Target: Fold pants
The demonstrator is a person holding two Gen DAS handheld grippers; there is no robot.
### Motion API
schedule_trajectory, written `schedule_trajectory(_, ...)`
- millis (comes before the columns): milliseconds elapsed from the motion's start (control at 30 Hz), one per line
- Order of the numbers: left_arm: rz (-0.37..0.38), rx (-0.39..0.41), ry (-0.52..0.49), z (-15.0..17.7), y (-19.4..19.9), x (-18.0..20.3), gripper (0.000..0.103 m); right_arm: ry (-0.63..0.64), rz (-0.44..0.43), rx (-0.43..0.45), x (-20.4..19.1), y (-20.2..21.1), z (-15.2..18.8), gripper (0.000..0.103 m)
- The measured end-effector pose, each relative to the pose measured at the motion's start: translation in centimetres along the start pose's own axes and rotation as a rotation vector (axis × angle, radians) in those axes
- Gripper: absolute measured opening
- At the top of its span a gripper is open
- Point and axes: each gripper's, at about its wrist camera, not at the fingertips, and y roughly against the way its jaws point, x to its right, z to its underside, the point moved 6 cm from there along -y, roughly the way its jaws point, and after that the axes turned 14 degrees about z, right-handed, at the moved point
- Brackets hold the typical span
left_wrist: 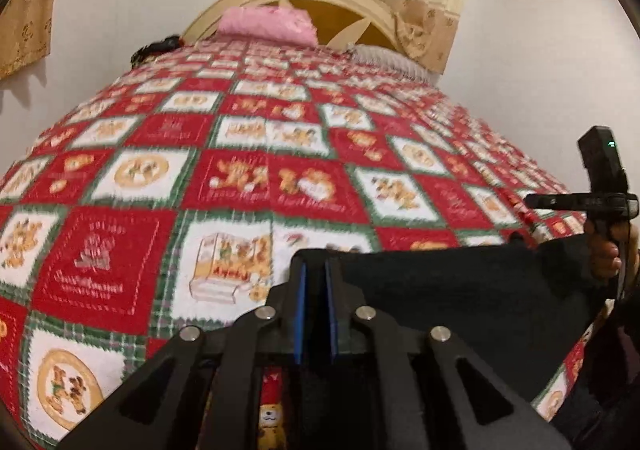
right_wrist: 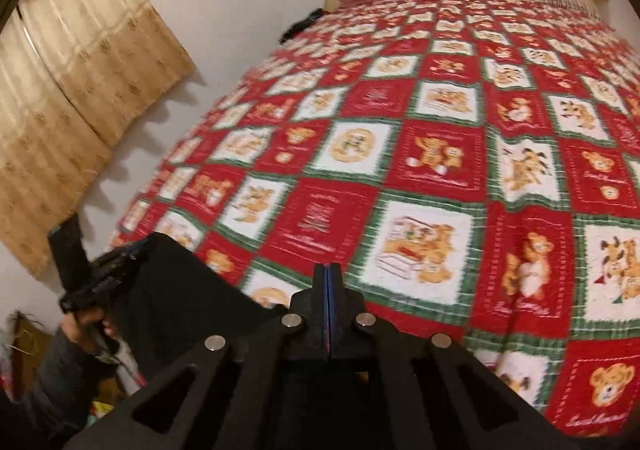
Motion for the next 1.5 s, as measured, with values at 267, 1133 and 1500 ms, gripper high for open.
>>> schedule_trajectory(267, 0.025, -0.003, 0.035, 0.2, -0.1, -0.4, 0.013, 0.012, -0.103, -0.033, -1.5, 0.9, 1.4, 0.07)
schedule_trajectory(1133, -0.081, 0.165, 0.066, 1.0, 4.6, -0.7, 0.068, 0.045, 0.044, 0.008, -0.4, 1.7, 3.6, 0.056)
schedule_trajectory(1500, -0.049, 0.136, -0.093, 2.7, 4.3, 7.2, 0.074, 0.301, 0.098, -0.07, -3.8, 5.9, 15.5, 0.035)
